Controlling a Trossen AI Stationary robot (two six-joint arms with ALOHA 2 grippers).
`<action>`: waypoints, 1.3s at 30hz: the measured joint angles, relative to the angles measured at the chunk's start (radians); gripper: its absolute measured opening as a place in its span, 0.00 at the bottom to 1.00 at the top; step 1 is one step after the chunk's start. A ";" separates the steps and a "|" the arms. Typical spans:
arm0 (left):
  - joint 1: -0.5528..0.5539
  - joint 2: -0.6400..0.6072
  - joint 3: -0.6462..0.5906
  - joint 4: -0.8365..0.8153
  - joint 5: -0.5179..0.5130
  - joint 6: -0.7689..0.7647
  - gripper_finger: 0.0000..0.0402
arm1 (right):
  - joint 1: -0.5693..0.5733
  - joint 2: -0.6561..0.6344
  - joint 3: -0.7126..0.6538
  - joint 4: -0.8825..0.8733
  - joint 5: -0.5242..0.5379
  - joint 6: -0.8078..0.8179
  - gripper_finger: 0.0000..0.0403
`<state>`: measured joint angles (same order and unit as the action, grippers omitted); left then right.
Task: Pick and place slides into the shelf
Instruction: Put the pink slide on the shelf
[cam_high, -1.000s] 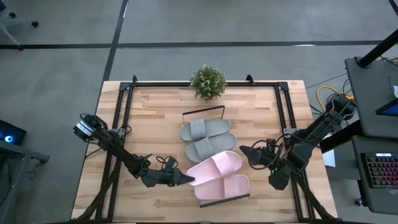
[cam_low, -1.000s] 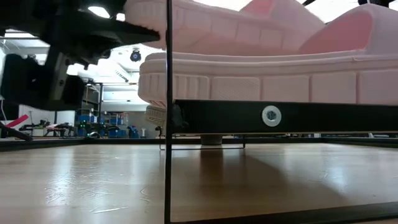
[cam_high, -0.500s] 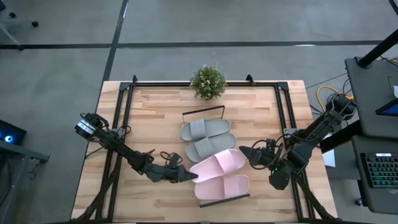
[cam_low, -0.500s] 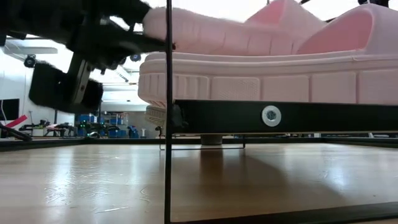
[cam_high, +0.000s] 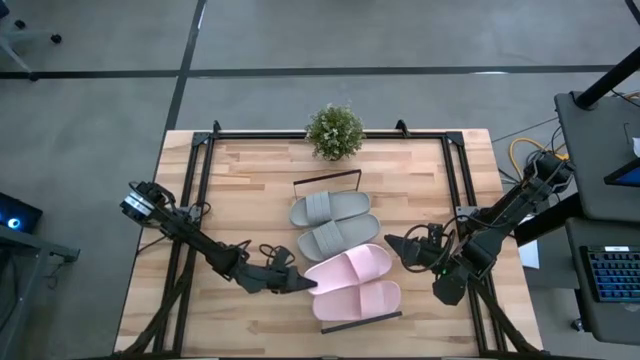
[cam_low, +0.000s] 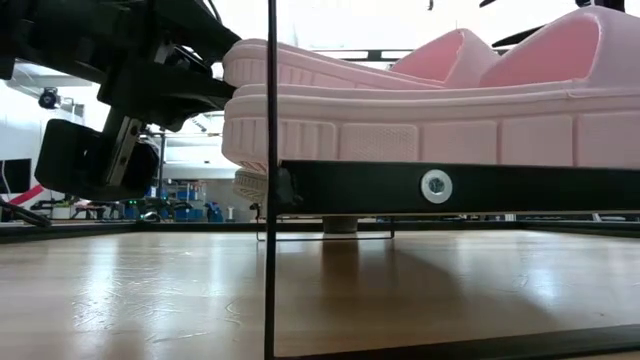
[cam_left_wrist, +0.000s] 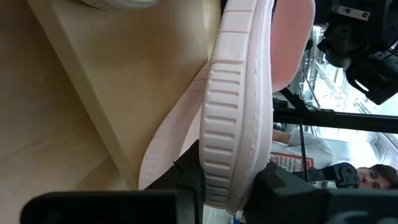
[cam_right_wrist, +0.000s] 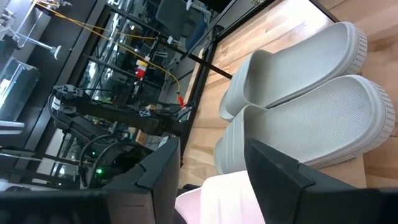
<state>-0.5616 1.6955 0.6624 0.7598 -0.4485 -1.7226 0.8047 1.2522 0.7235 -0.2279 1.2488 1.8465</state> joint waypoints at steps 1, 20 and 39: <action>0.001 0.000 0.000 0.000 0.001 0.000 0.11 | 0.000 0.000 0.000 0.000 0.000 0.000 0.42; 0.006 0.153 0.046 0.115 0.019 -0.056 0.11 | 0.000 0.000 0.000 0.003 0.000 0.000 0.41; 0.017 0.185 0.054 0.123 0.035 -0.068 0.18 | 0.000 0.000 0.000 0.007 -0.004 -0.004 0.42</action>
<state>-0.5449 1.8805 0.7162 0.8825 -0.4134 -1.7905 0.8047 1.2526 0.7235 -0.2207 1.2449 1.8423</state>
